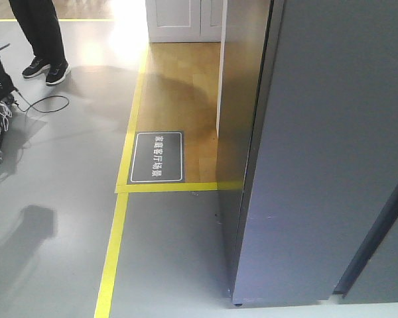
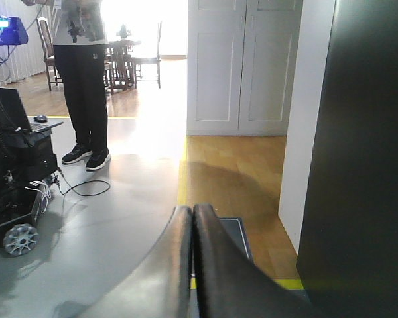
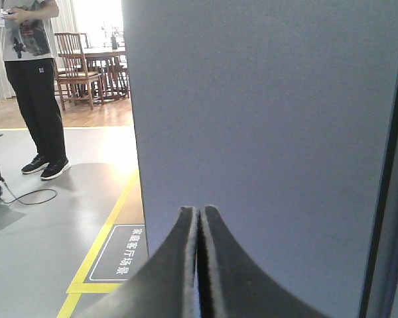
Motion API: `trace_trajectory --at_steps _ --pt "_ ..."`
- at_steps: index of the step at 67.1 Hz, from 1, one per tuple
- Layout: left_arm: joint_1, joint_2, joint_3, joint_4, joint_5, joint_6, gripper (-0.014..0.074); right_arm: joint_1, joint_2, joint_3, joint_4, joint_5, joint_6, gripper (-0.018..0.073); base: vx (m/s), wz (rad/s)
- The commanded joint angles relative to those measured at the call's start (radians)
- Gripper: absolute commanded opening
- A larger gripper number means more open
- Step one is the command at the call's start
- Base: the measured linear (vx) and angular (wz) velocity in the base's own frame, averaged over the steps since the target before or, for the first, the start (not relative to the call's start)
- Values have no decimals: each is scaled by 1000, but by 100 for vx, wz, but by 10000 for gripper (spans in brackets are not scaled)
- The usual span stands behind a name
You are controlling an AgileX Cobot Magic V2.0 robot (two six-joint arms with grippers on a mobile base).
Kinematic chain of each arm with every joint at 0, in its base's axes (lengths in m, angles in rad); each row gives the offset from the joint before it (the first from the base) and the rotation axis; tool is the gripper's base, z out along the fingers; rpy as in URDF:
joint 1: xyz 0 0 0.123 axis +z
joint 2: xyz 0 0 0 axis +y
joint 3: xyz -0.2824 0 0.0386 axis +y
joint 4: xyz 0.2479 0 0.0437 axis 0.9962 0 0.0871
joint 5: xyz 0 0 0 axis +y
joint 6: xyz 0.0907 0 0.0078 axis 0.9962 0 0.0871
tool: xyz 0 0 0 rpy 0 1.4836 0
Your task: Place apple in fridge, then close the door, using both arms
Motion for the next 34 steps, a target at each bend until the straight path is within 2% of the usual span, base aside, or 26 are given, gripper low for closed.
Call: trace_trajectory --at_steps 1,34 --pt "-2 -15 -17 -8 -69 -6 -6 -4 -16 -4 -1 -83 -3 -3 0 0" --pt "-2 -15 -17 -8 -69 -6 -6 -4 -15 -5 -1 -83 -3 -3 0 0"
